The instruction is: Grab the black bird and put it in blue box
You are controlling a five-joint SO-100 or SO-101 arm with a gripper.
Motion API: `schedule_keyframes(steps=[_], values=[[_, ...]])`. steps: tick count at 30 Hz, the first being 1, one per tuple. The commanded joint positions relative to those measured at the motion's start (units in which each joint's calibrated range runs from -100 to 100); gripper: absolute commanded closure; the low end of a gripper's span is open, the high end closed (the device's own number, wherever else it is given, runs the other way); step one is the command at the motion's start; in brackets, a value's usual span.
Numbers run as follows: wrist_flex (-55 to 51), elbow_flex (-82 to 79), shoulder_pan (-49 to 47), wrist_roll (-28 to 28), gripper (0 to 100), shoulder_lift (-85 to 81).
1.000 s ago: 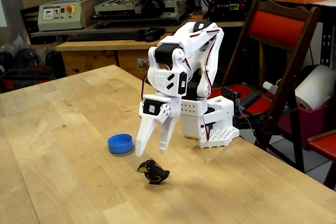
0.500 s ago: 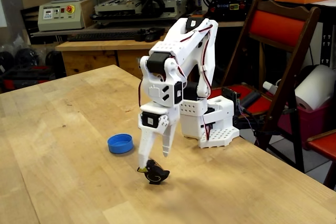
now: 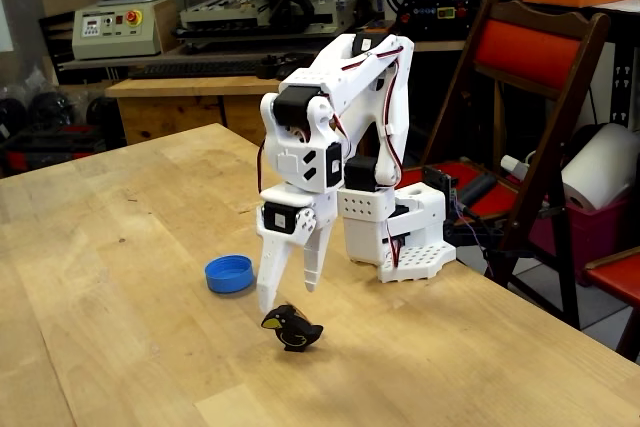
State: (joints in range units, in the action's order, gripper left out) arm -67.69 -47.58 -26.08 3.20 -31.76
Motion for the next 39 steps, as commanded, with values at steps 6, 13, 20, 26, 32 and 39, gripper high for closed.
schedule_keyframes(steps=[6, 13, 20, 26, 32, 39], values=[[0.26, 3.68, -0.59, 0.0, 65, 6.13], [0.34, 3.59, -0.59, -0.1, 65, 6.73], [0.42, 3.15, -0.59, -0.1, 65, 6.81], [0.5, 3.06, -0.59, -0.1, 65, 6.9], [0.5, 3.06, -0.59, -0.1, 65, 6.98], [0.5, 3.33, -0.59, 0.1, 65, 11.61]])
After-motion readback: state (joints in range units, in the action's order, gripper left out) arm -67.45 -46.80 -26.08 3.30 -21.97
